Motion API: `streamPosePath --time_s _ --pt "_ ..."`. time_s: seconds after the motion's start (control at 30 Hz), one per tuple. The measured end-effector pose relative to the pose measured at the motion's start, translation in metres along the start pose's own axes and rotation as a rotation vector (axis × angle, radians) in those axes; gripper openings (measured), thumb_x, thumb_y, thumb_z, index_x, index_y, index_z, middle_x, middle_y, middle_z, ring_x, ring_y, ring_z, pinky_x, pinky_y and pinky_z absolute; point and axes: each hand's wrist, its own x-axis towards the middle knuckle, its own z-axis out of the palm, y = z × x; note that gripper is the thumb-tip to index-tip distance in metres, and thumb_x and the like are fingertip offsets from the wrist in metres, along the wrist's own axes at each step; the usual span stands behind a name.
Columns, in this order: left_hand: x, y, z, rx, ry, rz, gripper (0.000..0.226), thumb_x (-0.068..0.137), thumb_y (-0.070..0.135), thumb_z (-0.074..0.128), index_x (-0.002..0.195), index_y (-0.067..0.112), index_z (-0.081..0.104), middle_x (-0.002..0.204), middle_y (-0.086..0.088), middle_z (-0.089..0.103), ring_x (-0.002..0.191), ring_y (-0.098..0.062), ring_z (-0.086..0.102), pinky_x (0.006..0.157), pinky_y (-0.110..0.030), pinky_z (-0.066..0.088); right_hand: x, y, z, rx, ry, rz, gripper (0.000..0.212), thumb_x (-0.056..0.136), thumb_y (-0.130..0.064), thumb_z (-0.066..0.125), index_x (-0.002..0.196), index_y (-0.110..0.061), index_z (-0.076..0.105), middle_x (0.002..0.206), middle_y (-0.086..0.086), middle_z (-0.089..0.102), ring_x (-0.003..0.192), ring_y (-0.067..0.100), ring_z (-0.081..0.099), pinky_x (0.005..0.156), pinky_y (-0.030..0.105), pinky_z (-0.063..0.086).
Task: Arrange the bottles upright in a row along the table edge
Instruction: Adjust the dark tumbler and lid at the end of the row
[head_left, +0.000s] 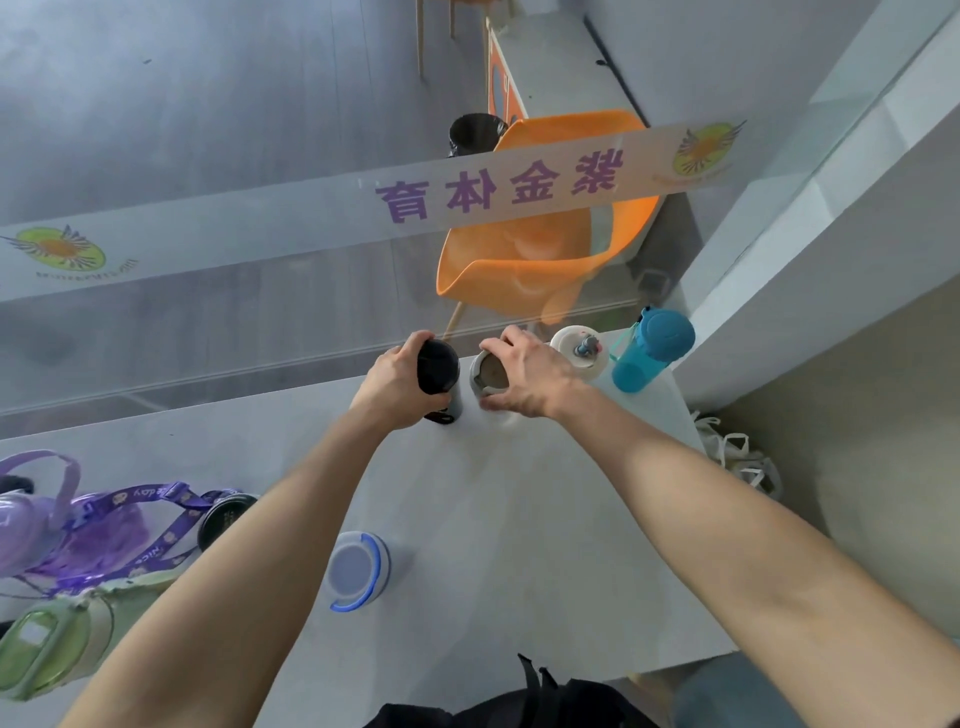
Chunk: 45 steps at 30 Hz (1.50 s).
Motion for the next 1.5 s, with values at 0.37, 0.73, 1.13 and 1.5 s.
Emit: streamPosePath --time_s 0.37,0.73,1.13,1.5 --pt "0.001 0.006 -0.002 0.047 -0.059 0.016 0.089 0.080 0.030 0.086 0.156 0.035 0.040 0.136 -0.005 0.062 0.125 -0.031 0.057 0.091 -0.035 0.048 0.004 -0.001 0.001 0.066 0.028 0.016 0.095 0.080 -0.057 0.085 0.158 -0.023 0.043 0.138 0.006 0.049 0.132 0.029 0.051 0.106 0.041 0.048" --pt "-0.004 0.017 -0.007 0.270 0.015 0.089 0.124 0.067 0.053 0.092 0.169 0.035 0.023 0.155 -0.001 0.045 0.143 -0.031 0.046 0.117 -0.049 0.044 -0.019 0.039 -0.038 0.049 0.253 0.010 0.117 0.069 -0.064 0.088 0.161 -0.012 0.040 0.151 0.011 0.052 0.140 0.032 0.052 0.120 0.044 0.043" --pt "0.014 0.079 0.027 0.722 0.007 0.449 0.102 0.077 0.068 0.080 0.161 0.026 0.042 0.154 0.000 0.058 0.142 -0.025 0.053 0.131 -0.045 0.020 -0.024 0.086 -0.050 -0.045 -0.034 0.162 0.105 0.073 -0.016 0.089 0.164 -0.028 0.037 0.162 -0.003 0.047 0.144 0.026 0.051 0.112 0.042 0.049" --pt "0.027 0.083 0.031 0.670 -0.054 0.354 0.080 0.081 0.049 0.085 0.150 0.025 0.052 0.136 -0.002 0.065 0.127 -0.029 0.060 0.117 -0.040 0.038 -0.011 0.086 -0.042 -0.201 0.057 0.279 0.093 0.071 -0.075 0.084 0.133 -0.012 0.055 0.127 0.013 0.064 0.117 0.032 0.067 0.094 0.042 0.054"
